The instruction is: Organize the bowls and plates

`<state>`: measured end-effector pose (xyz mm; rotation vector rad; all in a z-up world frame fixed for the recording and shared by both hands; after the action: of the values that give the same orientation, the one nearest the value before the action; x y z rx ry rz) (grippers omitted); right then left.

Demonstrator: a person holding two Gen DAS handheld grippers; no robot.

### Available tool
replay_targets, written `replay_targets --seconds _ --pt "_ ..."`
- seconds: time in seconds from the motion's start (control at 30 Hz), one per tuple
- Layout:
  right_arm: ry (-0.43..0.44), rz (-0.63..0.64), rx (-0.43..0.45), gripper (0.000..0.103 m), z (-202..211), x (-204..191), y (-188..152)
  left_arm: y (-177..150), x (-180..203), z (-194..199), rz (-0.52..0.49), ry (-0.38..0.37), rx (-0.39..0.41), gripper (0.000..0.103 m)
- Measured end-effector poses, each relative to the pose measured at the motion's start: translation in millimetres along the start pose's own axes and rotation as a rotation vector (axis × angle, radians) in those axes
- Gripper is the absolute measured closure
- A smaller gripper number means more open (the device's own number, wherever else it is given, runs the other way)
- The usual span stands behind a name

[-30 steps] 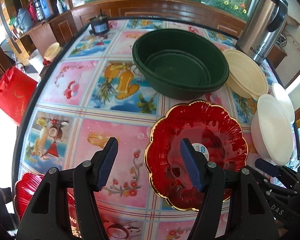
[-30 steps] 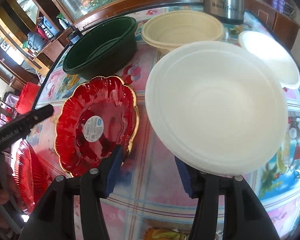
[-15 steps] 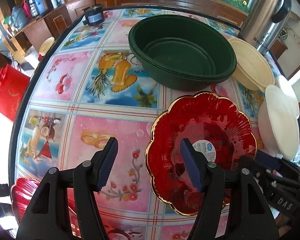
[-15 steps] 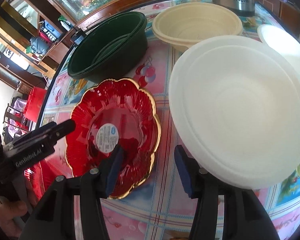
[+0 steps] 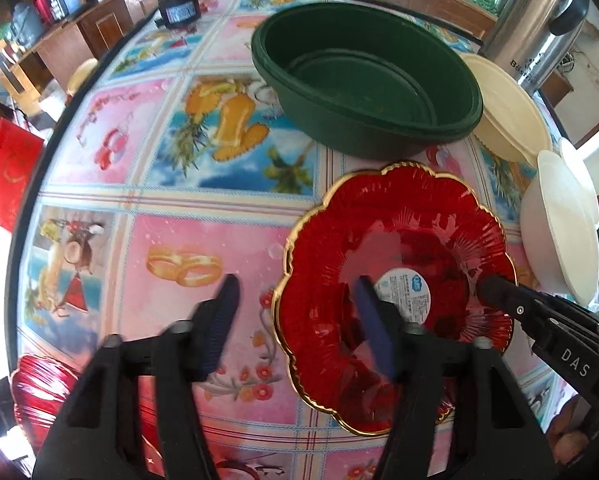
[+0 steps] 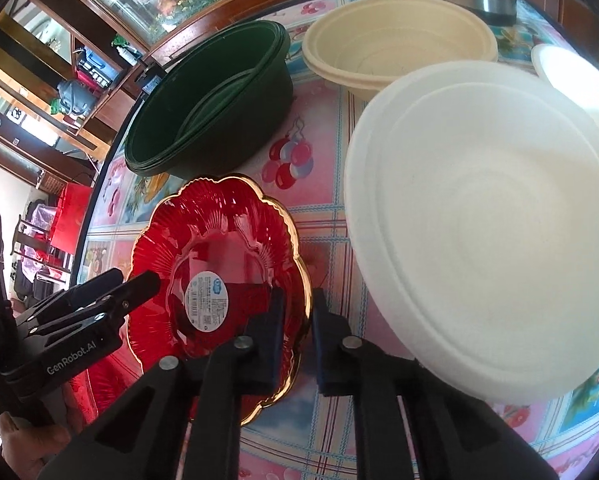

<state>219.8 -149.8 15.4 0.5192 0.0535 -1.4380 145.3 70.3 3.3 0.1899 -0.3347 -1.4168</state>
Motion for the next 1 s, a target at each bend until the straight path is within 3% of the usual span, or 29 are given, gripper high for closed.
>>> replay_targets --seconds 0.03,0.23,1.0 --pt "0.004 0.001 -0.002 0.094 -0.4 0.2 -0.9 -1.1 0.1 -1.7 0.001 -0.008 -0.010 0.071" --pt "0.002 0.028 0.006 0.095 2.1 -1.2 -0.9 -4.1 -3.0 0.4 0.004 0.003 -0.002 0.084" --pt "-0.020 0.105 0.066 0.094 25.6 -27.8 -2.2 -15.2 -13.6 41.5 0.039 -0.015 0.058 0.085"
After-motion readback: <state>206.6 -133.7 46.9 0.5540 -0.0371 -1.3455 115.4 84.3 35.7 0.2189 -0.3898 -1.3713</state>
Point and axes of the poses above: each gripper's, at about its wrist camera, not at the fingertips, and z roughly against the way its jaws point, x to its right, y to its top, the point moved 3 cm from there along -z, roughly the way its jaws point, and after that the axes turned 4 degrees about -y, right-handed, at the moved point
